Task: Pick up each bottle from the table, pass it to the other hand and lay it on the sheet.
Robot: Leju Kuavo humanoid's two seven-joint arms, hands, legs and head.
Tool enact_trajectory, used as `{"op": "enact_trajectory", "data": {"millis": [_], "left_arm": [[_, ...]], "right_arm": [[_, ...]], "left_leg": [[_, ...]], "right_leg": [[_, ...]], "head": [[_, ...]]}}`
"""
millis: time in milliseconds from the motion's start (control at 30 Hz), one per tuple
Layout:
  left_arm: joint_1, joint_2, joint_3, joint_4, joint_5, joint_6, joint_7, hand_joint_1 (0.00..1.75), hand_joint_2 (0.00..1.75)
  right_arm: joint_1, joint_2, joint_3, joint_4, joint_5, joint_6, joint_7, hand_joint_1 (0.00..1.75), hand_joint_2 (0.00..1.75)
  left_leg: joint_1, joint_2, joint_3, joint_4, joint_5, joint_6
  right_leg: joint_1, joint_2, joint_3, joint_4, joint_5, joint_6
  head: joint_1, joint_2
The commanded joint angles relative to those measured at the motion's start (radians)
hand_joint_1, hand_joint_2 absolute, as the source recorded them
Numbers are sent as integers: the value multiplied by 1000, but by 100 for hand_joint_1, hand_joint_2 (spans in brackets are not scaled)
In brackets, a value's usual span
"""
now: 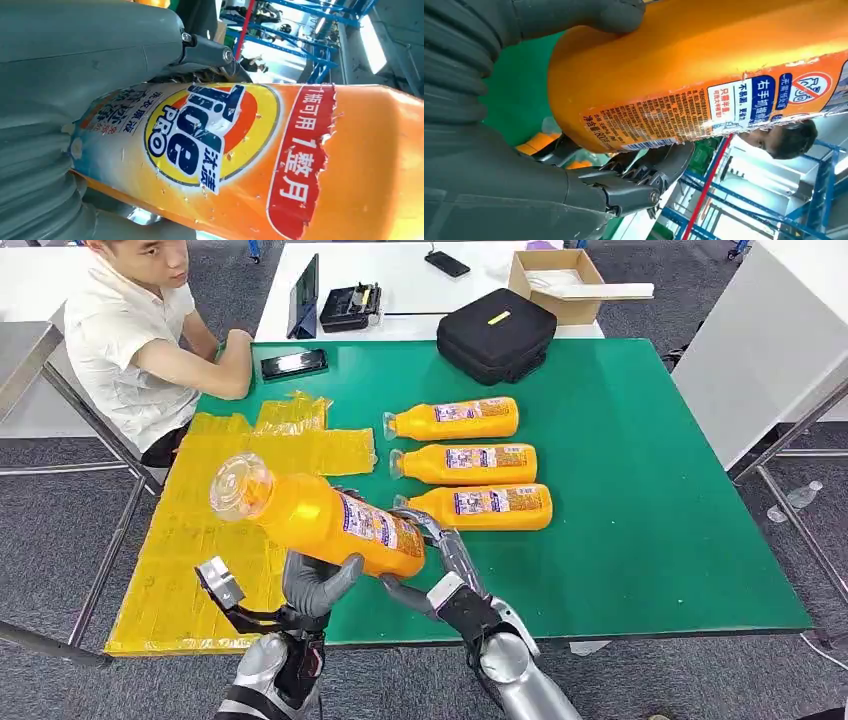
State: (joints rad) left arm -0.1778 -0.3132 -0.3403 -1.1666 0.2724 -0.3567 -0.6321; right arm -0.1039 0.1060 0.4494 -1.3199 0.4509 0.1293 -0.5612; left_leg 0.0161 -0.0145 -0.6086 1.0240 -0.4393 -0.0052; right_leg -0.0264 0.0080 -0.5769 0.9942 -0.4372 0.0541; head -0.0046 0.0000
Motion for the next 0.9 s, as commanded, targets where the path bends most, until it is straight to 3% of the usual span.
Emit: {"op": "enact_trajectory", "data": {"millis": [33, 67, 133, 200, 367, 467, 533, 733, 767, 833, 900], "left_arm": [[-6, -36, 13, -20, 0, -8, 4, 175, 175], [-6, -36, 13, -21, 0, -8, 5, 175, 175], [-3, -36, 15, -28, -3, -6, 7, 175, 175], [2, -33, 16, -45, -59, 40, 13, 175, 175], [59, -32, 74, -146, -162, 146, 36, 175, 175], [75, -19, 91, -180, -247, 212, 50, 175, 175], [87, 4, 80, -236, -488, 370, 29, 175, 175], [157, 18, 144, -366, -632, 454, 27, 175, 175], [159, 23, 150, -375, -693, 493, 27, 175, 175], [124, 45, 137, -384, -997, 667, 99, 175, 175], [81, 55, 124, -373, -1199, 709, 210, 175, 175]], "right_arm": [[6, -40, -2, 85, 3, 5, 9, 120, 175], [8, -42, -3, 86, 3, 5, 9, 110, 175], [9, -43, -4, 87, 4, 4, 9, 110, 175], [18, -52, -3, 85, 21, -6, 20, 3, 175], [92, -42, -60, 50, 134, -125, 58, 0, 175], [119, -46, -108, 26, 137, -141, 56, 0, 175], [143, -38, -186, 3, 148, -168, 49, 0, 175], [173, -20, -313, -18, 199, -182, 8, 0, 175], [173, -16, -322, -19, 216, -187, 3, 0, 175], [157, 2, -340, -19, 244, -196, 1, 0, 175], [121, 17, -347, 5, 260, -196, -2, 0, 175]], "left_leg": [[0, -1, 3, -1, 0, 1], [1, -1, 4, -1, -1, 2], [0, -1, 2, -1, 0, 1], [1, -1, 3, -1, -1, 1], [0, -2, 1, -1, 0, 1], [0, 0, 1, -1, -1, 1], [0, -1, 1, -1, -1, 1], [1, 2, 8, -2, -3, 3], [0, 2, 2, -1, -1, 1], [0, 2, 4, -1, -2, 1], [0, 2, 2, -1, -1, 1]], "right_leg": [[1, -3, 4, -2, -1, -2], [2, -3, 6, -3, -1, -3], [1, -3, 4, -2, -1, -2], [2, -3, 5, -2, -1, -3], [0, -3, 3, -1, -1, -2], [1, -1, 2, -1, -1, -2], [0, -3, 3, -1, -1, -2], [3, -3, 10, -5, -1, -7], [0, 0, 3, -1, -1, -2], [1, 0, 5, -2, -1, -4], [1, 0, 3, -1, -1, -4]], "head": [[0, 0], [0, 0], [0, 0], [0, 0], [0, 0], [0, 0], [0, 0], [0, 0], [0, 0], [0, 0], [0, 0]]}}
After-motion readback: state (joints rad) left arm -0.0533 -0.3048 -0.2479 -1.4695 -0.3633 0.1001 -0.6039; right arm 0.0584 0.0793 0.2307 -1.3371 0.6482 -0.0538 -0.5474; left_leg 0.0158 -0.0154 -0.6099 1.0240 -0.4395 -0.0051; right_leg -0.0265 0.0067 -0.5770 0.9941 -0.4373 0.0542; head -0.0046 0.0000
